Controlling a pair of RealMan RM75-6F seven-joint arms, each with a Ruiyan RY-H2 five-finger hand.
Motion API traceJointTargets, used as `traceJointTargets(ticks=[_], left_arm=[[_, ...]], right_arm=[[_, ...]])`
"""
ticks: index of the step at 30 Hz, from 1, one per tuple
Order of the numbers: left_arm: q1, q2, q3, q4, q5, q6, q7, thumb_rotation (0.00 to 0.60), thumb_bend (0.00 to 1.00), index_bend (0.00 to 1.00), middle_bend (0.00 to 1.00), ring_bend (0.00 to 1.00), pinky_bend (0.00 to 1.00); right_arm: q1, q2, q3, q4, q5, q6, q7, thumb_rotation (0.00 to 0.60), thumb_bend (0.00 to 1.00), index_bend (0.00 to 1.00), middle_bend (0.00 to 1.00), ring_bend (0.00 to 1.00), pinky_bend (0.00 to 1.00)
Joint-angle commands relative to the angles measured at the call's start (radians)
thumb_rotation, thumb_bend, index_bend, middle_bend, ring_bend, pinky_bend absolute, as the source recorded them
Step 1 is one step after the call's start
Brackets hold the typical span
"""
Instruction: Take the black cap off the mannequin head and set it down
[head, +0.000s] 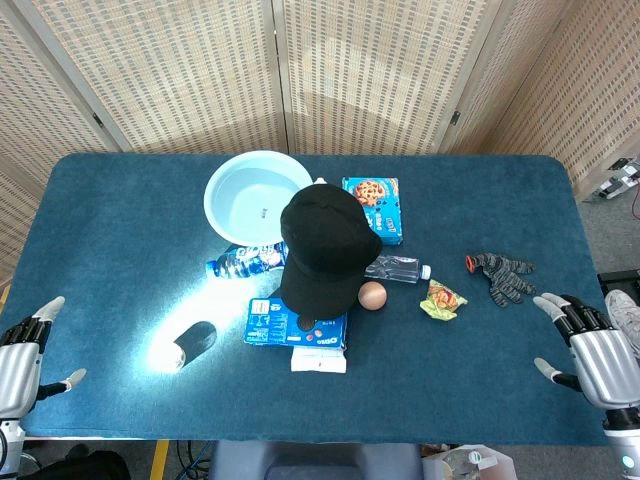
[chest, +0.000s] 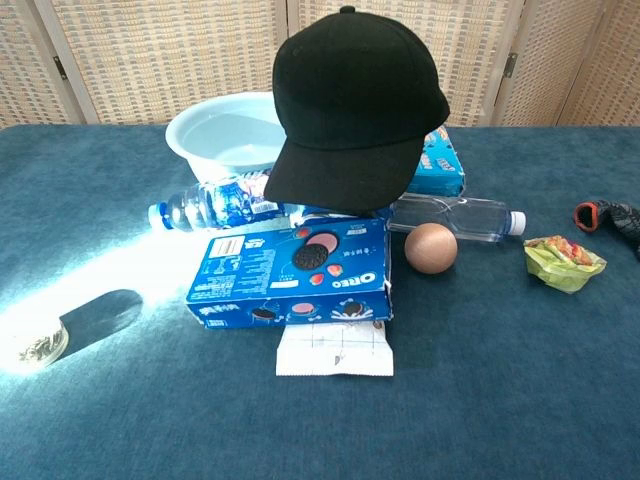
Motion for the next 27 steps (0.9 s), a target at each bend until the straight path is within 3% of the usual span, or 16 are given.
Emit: traceJointTargets(ticks=[1, 14, 21, 23, 27], left_arm=[[0.000, -0.001, 0.001, 0.001, 0.001, -0.001, -0.001, 0.600, 0.07, 0.01, 0.14, 0.17, 0.21], [0.001, -0.005, 0.003, 0.012, 0.040, 0.021, -0.028, 0.600, 0.07, 0.02, 0.14, 0.18, 0.21], [-0.030, 0.018, 0.023, 0.027, 0.130, -0.007, -0.109, 0.600, 0.07, 0.03, 0.15, 0.23, 0.23], [-0.050, 0.025, 0.029, 0.040, 0.176, -0.021, -0.156, 0.600, 0.07, 0.05, 0.20, 0.31, 0.32], [-0.104, 0.023, 0.036, 0.077, 0.264, -0.052, -0.238, 0.600, 0.07, 0.12, 0.39, 0.52, 0.70]], right_arm=[[0.000, 0.000, 0.000, 0.000, 0.000, 0.000, 0.000, 0.600, 0.08, 0.21, 0.21, 0.15, 0.28], [-0.013, 0.016, 0.001, -0.002, -0.004, 0.031, 0.006, 0.600, 0.08, 0.21, 0.21, 0.15, 0.28], [-0.018, 0.029, 0.004, -0.011, -0.011, 0.047, 0.003, 0.600, 0.08, 0.21, 0.21, 0.15, 0.28], [-0.017, 0.032, 0.005, -0.015, -0.012, 0.048, 0.001, 0.600, 0.08, 0.21, 0.21, 0.15, 0.28], [-0.016, 0.035, 0.005, -0.020, -0.014, 0.047, -0.003, 0.600, 0.08, 0.21, 0.21, 0.15, 0.28]])
